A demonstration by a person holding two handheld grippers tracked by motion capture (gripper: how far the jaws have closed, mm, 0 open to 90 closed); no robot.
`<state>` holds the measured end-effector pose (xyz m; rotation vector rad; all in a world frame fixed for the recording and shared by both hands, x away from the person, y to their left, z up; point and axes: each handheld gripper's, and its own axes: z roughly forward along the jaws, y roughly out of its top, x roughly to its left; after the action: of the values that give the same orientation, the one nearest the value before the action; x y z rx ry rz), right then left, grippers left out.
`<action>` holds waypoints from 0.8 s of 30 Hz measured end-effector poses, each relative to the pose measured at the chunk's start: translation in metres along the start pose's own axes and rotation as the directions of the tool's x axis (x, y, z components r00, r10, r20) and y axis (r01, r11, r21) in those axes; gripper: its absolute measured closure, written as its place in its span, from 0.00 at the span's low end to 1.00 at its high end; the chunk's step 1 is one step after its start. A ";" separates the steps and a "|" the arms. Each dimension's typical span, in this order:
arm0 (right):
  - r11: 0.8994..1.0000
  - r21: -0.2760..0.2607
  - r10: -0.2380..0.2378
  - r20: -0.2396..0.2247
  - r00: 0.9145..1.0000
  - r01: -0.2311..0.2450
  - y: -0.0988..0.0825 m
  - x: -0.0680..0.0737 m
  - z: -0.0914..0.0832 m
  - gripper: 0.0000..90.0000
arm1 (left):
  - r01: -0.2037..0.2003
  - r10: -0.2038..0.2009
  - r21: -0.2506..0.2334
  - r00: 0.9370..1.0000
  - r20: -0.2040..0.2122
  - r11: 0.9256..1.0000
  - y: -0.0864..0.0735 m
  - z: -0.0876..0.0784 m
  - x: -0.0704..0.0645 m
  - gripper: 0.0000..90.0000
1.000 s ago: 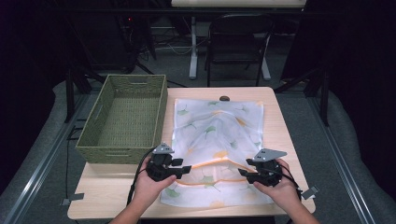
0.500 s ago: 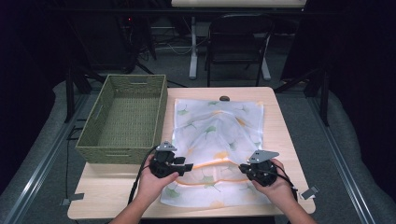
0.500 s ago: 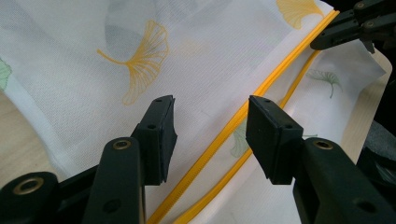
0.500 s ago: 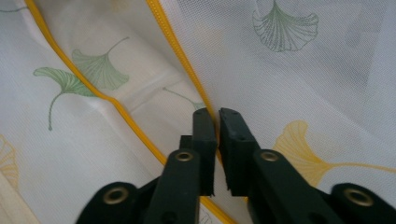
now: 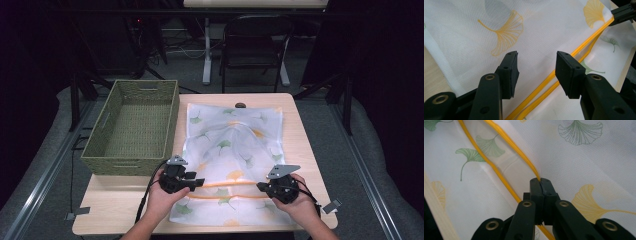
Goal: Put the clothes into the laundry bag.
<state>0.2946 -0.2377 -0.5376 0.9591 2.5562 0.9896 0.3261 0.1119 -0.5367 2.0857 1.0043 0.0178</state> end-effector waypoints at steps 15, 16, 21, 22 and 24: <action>0.997 0.039 0.067 -0.089 0.994 -0.064 -0.014 -0.004 0.002 0.91 | 0.003 0.000 0.058 0.999 -0.050 0.998 -0.012 0.010 0.009 0.59; 0.997 0.036 0.071 -0.092 0.993 -0.068 -0.014 -0.005 0.001 0.88 | 0.004 -0.001 0.055 0.998 -0.055 0.998 -0.012 0.010 0.010 0.59; 0.996 -0.008 0.088 -0.107 0.990 -0.089 -0.014 -0.006 -0.004 0.76 | 0.023 -0.020 0.044 0.997 -0.072 0.999 -0.013 0.008 0.013 0.59; 0.996 -0.015 0.087 -0.109 0.990 -0.090 -0.013 -0.007 -0.005 0.73 | 0.025 -0.022 0.039 0.997 -0.072 0.999 -0.013 0.007 0.014 0.59; 0.994 -0.035 0.096 -0.102 0.990 -0.100 -0.013 -0.008 -0.008 0.66 | 0.026 -0.024 0.030 0.997 -0.076 0.999 -0.013 0.005 0.014 0.58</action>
<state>0.2905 -0.2538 -0.5410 1.0587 2.5808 1.1383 0.3294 0.1226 -0.5532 2.1140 1.0825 0.0692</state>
